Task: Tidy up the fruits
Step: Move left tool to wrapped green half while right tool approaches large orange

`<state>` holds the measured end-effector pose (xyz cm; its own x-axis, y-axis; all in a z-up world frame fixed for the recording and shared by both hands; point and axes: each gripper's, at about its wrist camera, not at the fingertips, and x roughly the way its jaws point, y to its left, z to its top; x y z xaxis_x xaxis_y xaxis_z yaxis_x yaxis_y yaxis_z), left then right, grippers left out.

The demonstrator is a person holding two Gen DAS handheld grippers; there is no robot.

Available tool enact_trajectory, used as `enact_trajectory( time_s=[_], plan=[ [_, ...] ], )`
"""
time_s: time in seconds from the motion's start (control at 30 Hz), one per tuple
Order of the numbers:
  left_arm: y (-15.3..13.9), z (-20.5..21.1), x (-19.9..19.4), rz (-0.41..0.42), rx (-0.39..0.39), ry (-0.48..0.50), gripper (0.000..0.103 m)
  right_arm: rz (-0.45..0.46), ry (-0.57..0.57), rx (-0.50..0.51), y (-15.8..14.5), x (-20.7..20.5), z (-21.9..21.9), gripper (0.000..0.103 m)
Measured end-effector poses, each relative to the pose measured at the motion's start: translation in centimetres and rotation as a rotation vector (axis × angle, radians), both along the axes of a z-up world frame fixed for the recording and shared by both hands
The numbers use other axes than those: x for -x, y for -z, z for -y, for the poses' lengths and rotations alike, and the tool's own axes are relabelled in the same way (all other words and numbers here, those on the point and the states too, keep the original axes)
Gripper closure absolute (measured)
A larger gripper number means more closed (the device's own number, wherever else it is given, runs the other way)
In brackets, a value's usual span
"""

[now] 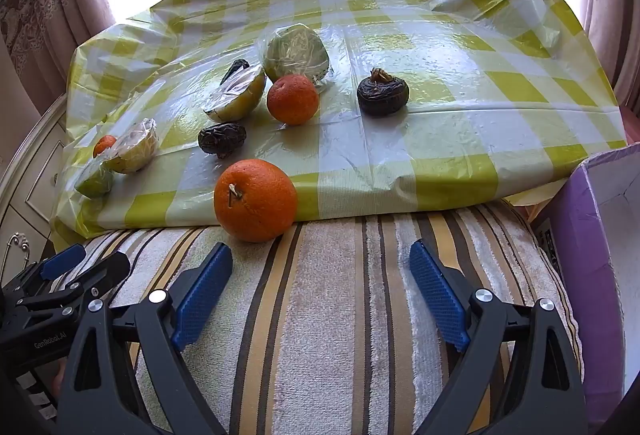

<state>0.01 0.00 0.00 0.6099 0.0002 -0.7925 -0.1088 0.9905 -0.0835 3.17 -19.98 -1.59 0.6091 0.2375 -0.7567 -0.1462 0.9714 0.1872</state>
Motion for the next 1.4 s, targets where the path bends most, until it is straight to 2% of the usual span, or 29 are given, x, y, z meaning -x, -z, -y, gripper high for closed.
enact_trajectory(
  time_s=[0.37,0.63,0.73,0.8,0.87,1.0,1.13,1.23,1.37,1.4],
  plan=[
    [-0.1,-0.1,0.0,-0.002,0.007,-0.004,0.001,-0.002,0.000,-0.008,0.2,0.3,-0.3,0.015],
    [0.0,-0.4,-0.1,-0.012,0.024,-0.007,0.001,-0.071,-0.036,-0.027,0.0,-0.5,0.1,0.015],
    [-0.1,-0.4,-0.1,-0.011,-0.002,-0.009,0.001,-0.040,-0.034,-0.038,-0.2,0.0,0.0,0.015],
    [-0.2,-0.1,0.0,-0.005,-0.024,-0.006,0.001,-0.033,-0.077,0.003,-0.5,-0.1,-0.4,0.015],
    [-0.3,-0.7,0.4,0.019,-0.002,-0.019,0.001,-0.014,-0.132,0.057,-0.8,-0.2,-1.0,0.016],
    [-1.3,-1.5,1.6,0.094,0.032,-0.029,0.002,0.034,-0.157,0.031,-1.5,0.0,-1.2,0.016],
    [-3.3,-2.5,2.0,0.189,-0.035,-0.093,0.002,0.062,-0.187,0.076,-2.0,-0.4,-2.5,0.016],
    [-4.1,-4.3,1.1,0.212,-0.034,-0.151,0.012,0.078,-0.203,0.095,-2.2,-0.9,-3.4,0.016],
    [-4.2,-6.5,-1.6,0.184,-0.019,-0.166,0.018,0.090,-0.206,0.094,-2.3,-1.7,-3.7,0.017],
    [-4.0,-6.7,-2.3,0.167,-0.019,-0.159,0.019,0.084,-0.207,0.090,-2.2,-1.9,-3.8,0.022]
  ],
)
